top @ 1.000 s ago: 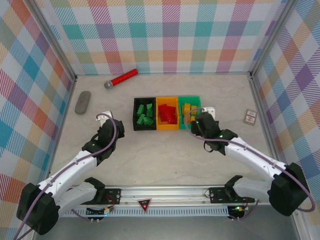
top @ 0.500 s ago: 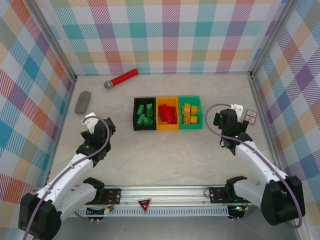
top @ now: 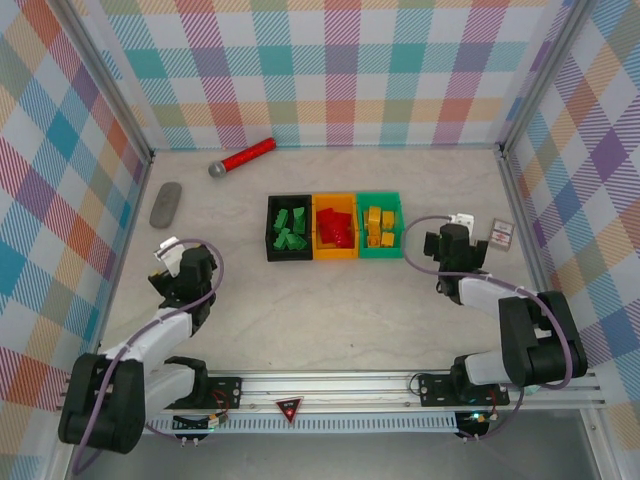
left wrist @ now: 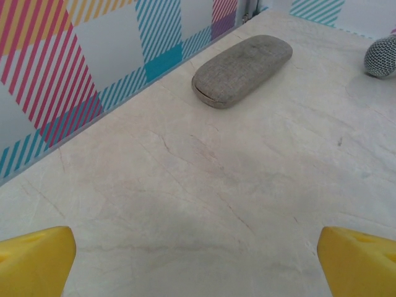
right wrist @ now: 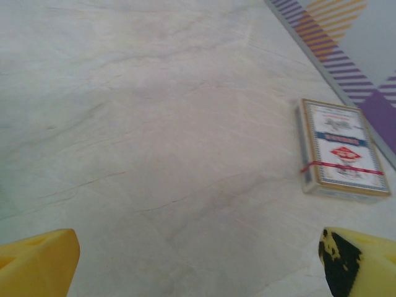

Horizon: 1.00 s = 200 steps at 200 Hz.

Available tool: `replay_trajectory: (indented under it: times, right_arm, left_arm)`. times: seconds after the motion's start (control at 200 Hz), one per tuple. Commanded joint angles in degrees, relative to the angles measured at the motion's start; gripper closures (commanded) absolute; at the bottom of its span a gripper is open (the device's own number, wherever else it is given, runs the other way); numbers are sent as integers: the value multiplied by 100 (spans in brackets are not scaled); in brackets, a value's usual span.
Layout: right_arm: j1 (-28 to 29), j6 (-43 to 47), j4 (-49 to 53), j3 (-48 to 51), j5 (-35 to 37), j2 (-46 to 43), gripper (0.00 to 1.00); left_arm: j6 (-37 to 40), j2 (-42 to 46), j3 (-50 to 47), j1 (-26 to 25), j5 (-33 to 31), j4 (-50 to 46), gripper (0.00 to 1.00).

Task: Sort the legos into containers by color
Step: Reset both arms

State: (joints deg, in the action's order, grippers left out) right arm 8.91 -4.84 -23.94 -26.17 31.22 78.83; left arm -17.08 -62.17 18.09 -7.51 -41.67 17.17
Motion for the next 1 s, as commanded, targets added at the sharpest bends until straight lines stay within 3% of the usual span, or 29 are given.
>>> replay_trajectory:
  times: [0.0, 0.145, 0.285, 0.385, 0.71, 0.78, 0.995]
  right_arm:
    - [-89, 335, -1171, 211, -717, -52, 1]
    - [-117, 470, -1174, 209, -1368, -25, 1]
    - [-148, 589, -1786, 368, -1738, 27, 1]
    - [-186, 599, -2182, 477, -1711, 234, 1]
    - [-309, 627, -2101, 249, -2076, 580, 1]
    - [-395, 583, -2036, 210, -2273, 606, 1]
    - [-760, 426, -2393, 286, -3026, 909, 1]
  left_arm:
    - [255, -372, -172, 186, 322, 1440, 0]
    - [695, -1096, -236, 245, 676, 2649, 0]
    - [1160, -1603, -384, 275, 1645, 3782, 0]
    - [1383, -2025, -286, 285, 2169, 4020, 0]
    - [1678, -2821, 141, 276, 2800, 4011, 0]
    - [1725, -2763, 398, 284, 2997, 3390, 0]
    - [1806, -2829, 506, 277, 3147, 3294, 0]
